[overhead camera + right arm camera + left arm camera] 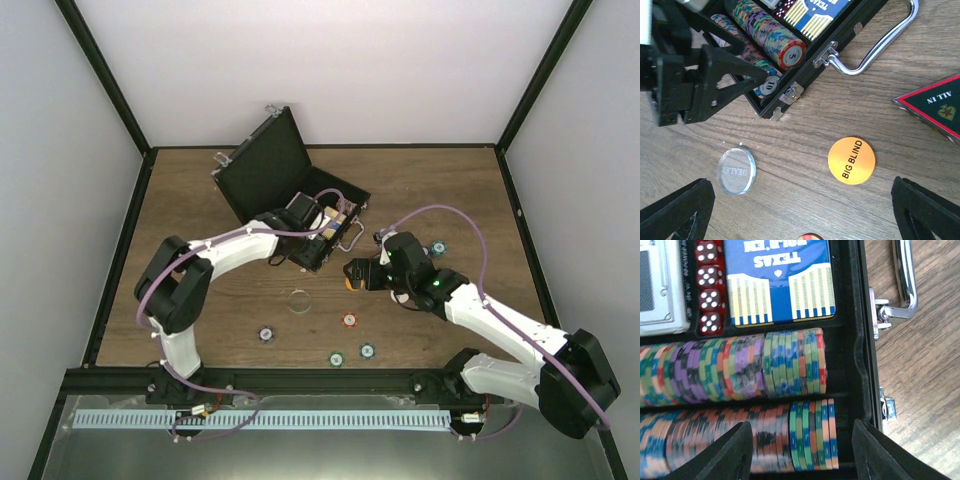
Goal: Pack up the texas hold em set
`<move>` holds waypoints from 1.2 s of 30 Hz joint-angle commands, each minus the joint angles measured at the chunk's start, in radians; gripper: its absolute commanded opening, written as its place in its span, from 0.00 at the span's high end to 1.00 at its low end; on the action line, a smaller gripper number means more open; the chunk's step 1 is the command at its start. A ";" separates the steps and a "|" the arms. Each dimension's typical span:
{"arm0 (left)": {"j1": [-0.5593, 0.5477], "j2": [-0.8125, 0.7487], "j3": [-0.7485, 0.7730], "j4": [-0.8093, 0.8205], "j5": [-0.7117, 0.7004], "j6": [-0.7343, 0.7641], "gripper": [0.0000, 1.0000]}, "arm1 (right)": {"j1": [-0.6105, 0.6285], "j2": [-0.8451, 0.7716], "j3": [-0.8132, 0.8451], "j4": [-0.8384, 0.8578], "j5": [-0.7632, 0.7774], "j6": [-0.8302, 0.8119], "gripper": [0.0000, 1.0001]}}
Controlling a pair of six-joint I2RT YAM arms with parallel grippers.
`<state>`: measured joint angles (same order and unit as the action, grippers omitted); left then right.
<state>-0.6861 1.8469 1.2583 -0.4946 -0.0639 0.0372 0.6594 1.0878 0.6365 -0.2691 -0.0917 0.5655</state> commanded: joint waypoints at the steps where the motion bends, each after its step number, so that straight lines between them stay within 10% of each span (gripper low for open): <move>1: -0.005 -0.106 -0.036 0.011 -0.022 -0.027 0.40 | -0.007 -0.018 0.019 -0.028 0.026 -0.010 0.01; 12: 0.013 -0.559 -0.351 0.057 -0.034 -0.449 0.01 | 0.085 0.015 0.101 -0.082 -0.025 -0.083 0.01; 22: 0.238 -0.735 -0.529 0.024 0.042 -0.575 0.00 | 0.504 0.389 0.311 -0.094 0.135 -0.042 0.12; 36: 0.258 -0.801 -0.540 -0.103 -0.095 -0.625 0.00 | 0.645 0.724 0.561 -0.065 0.140 -0.177 0.16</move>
<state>-0.4351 1.0744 0.7307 -0.5674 -0.1268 -0.5602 1.2888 1.7710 1.1374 -0.3428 0.0242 0.4370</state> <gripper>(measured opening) 0.997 0.850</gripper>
